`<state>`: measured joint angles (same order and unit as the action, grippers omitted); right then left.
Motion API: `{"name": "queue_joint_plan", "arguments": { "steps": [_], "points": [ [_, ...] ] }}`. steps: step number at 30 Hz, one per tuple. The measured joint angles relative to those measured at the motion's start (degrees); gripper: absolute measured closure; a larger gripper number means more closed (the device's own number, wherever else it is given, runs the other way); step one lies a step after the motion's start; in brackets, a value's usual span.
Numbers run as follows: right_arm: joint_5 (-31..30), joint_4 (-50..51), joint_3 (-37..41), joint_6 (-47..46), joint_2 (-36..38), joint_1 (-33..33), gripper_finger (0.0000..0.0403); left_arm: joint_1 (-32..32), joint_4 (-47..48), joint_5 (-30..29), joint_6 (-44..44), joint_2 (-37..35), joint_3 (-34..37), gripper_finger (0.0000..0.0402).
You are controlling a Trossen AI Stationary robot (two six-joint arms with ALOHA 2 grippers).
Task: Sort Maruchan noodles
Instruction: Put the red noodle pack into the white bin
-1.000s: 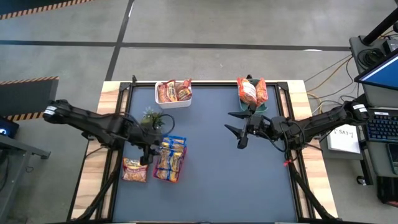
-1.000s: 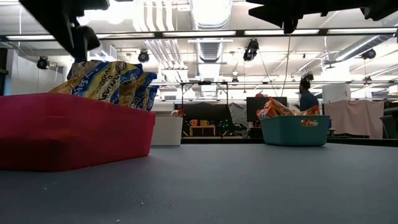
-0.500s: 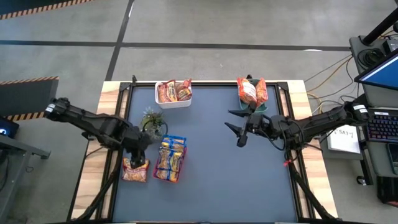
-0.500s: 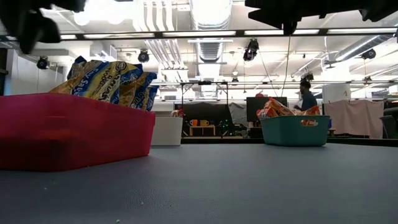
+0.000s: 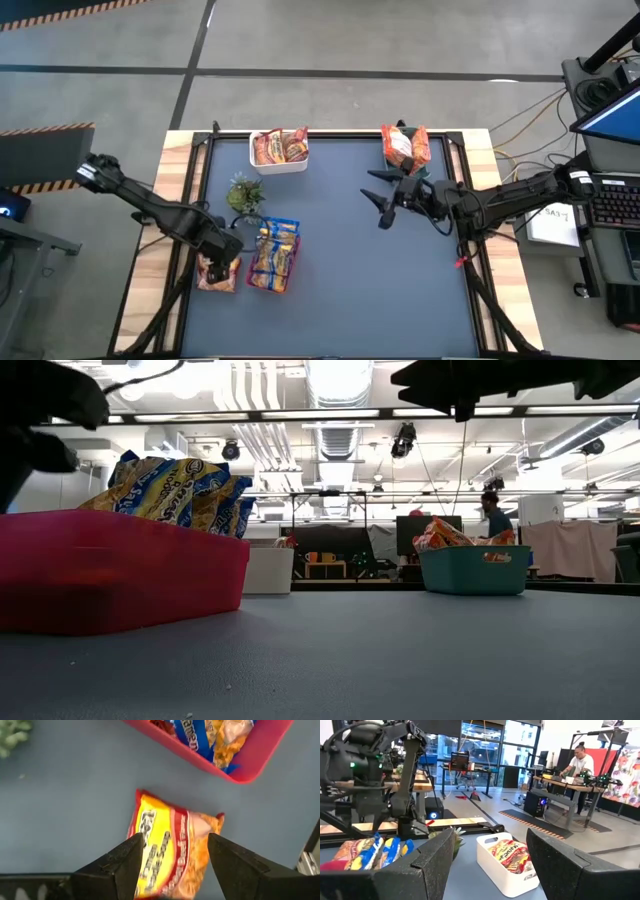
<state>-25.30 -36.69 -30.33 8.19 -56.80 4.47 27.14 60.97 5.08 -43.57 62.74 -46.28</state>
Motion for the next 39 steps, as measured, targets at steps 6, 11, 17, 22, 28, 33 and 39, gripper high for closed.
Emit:
{"name": "queue_joint_plan", "arguments": {
  "steps": [6,11,17,22,28,33,39],
  "points": [
    [0.2,0.0,0.0,0.4,0.0,-0.3,0.0165,0.0,-7.3,0.0,-0.4,0.0,6.2,0.02],
    [0.2,0.0,0.0,0.8,0.0,-0.3,0.0165,0.0,-11.8,0.0,-0.7,0.0,10.1,0.0201],
    [0.2,0.0,0.0,0.8,0.0,-0.5,0.0165,0.0,-14.1,0.0,-1.6,0.0,13.7,0.0201],
    [0.2,0.0,0.0,0.8,0.0,-0.5,0.0165,0.0,-17.5,0.1,-3.2,0.0,16.0,0.0202],
    [0.2,0.0,0.0,1.0,0.0,-0.5,0.0165,0.0,-18.4,0.4,-2.5,0.0,16.2,0.0241],
    [0.2,0.0,0.0,1.0,0.0,-0.5,0.0165,0.0,-18.4,0.6,-2.5,0.0,16.3,0.0313],
    [0.2,0.0,0.0,1.0,0.0,-0.5,0.0165,0.0,-18.3,1.4,-2.4,-0.1,16.3,0.0392]
  ]
}}
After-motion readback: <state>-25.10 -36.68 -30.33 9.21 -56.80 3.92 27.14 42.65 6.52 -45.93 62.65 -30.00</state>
